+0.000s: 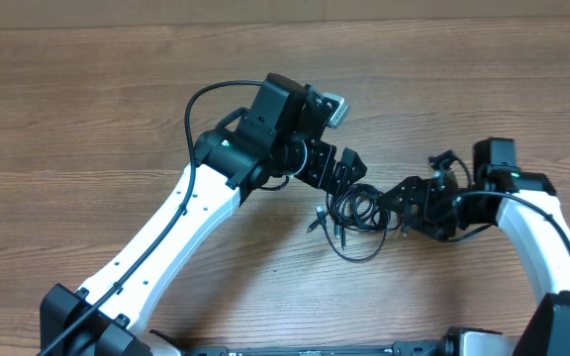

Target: Untangle cables

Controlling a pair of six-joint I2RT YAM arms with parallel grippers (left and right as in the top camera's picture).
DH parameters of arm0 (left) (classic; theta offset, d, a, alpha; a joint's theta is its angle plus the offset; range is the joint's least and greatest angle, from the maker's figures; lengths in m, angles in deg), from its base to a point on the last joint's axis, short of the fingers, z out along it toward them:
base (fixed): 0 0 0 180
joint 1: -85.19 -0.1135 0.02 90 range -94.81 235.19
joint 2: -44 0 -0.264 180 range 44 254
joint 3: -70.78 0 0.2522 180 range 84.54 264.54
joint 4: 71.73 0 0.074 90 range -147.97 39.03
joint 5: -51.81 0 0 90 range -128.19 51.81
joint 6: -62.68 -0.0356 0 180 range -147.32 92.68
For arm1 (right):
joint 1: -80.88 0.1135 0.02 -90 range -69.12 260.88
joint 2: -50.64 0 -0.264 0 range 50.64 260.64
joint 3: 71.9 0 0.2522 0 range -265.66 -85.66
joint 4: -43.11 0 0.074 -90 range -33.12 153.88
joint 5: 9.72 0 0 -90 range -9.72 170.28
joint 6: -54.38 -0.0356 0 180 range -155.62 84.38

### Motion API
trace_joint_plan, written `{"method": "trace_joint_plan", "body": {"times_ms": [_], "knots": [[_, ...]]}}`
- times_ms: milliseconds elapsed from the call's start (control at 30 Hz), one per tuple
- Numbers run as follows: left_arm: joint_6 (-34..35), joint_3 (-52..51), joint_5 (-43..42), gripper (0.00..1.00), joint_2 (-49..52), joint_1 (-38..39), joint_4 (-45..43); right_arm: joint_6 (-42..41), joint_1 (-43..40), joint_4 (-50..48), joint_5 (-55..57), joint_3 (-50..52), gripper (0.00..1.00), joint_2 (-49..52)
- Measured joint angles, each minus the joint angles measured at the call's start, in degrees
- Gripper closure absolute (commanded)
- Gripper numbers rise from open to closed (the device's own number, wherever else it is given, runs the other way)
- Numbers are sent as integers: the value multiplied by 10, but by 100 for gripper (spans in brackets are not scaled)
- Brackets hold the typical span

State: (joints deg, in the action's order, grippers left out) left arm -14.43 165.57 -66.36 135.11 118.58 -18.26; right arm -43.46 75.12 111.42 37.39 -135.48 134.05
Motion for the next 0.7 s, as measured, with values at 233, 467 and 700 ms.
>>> {"method": "trace_joint_plan", "body": {"times_ms": [233, 467, 700], "knots": [[0, 0, 43, 0, 0, 0, 23, -92, 5, -1, 70, 0, 11, 9], [0, 0, 68, 0, 0, 0, 26, -188, 5, -70, 102, 48, 11, 9], [0, 0, 74, 0, 0, 0, 26, -245, 5, -120, 93, 79, 12, 10]]}}
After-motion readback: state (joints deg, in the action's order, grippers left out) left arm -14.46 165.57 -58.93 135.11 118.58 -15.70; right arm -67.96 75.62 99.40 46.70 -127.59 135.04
